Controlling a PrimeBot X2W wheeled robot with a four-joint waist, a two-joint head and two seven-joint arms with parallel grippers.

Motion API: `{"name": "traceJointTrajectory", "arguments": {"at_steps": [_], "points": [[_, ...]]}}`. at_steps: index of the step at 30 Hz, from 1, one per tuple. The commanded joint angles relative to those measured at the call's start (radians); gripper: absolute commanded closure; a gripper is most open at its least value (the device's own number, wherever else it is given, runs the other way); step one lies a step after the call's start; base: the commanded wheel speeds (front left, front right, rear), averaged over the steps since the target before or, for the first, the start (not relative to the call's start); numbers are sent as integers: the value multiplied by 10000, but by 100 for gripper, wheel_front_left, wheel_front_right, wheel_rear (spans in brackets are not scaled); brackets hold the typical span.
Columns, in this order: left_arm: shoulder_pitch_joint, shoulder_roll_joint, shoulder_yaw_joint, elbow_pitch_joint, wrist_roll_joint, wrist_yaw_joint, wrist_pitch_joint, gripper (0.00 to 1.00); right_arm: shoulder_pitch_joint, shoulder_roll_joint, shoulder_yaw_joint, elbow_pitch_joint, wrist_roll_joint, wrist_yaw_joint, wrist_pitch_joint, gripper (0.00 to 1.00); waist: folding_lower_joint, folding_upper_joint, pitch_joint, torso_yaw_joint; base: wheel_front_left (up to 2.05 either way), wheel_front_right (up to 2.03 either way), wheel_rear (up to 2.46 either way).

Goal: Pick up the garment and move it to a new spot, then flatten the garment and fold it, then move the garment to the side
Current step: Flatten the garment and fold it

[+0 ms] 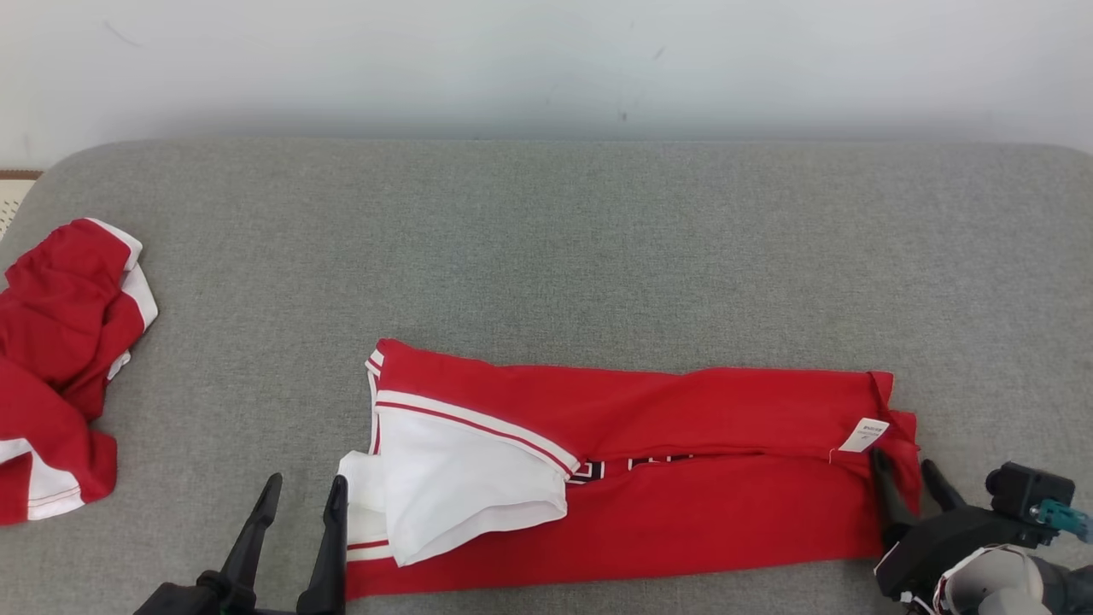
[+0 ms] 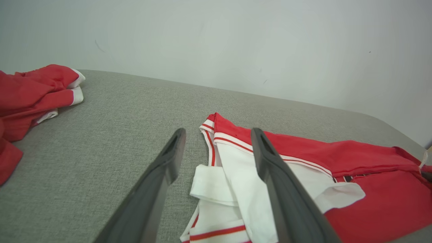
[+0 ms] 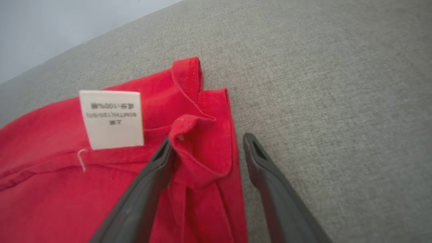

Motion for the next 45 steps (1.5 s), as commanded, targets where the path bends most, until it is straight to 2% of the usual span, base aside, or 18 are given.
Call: {"name": "traceJointTrajectory", "arguments": {"at_steps": [1,2,3,4,5,11,19,24,35,45], "points": [[181,-35,68,-40,31,-41,-58,0,108,23,76,-63,69,-13,72,0,0,0,17,-29,0,0,0],[191,-47,105,-51,44,-57,-58,0,116,20,113,-74,84,-14,118,1,0,0,25,-46,0,0,0],[196,-62,145,-56,63,-71,-58,0,112,25,144,-90,106,-14,126,33,0,0,35,-62,0,0,0],[197,-77,172,-58,78,-63,-58,0,95,63,161,-130,133,-14,102,84,0,0,43,-80,0,0,0],[194,-90,196,-55,84,-59,-58,0,65,77,161,-186,150,-13,17,100,0,0,54,-100,0,0,0],[61,-138,306,36,99,-142,-58,0,-321,-262,-158,-240,25,-14,-201,100,0,0,135,-174,0,0,0],[13,-174,540,35,78,-171,-58,0,-608,-996,-1243,-137,-288,-14,-387,100,0,0,129,-197,0,0,0],[121,-184,669,-23,74,-187,-58,0,-484,-937,-1444,-541,-222,-14,-232,100,0,0,90,-267,0,0,0],[201,-189,774,21,-63,-130,-58,0,5,-495,-325,-3157,1326,-13,829,100,0,0,-52,-455,0,0,0],[102,-191,772,140,-226,-107,-58,0,601,-82,784,-5872,2977,-13,2052,100,0,0,-180,-190,0,0,0]]}}
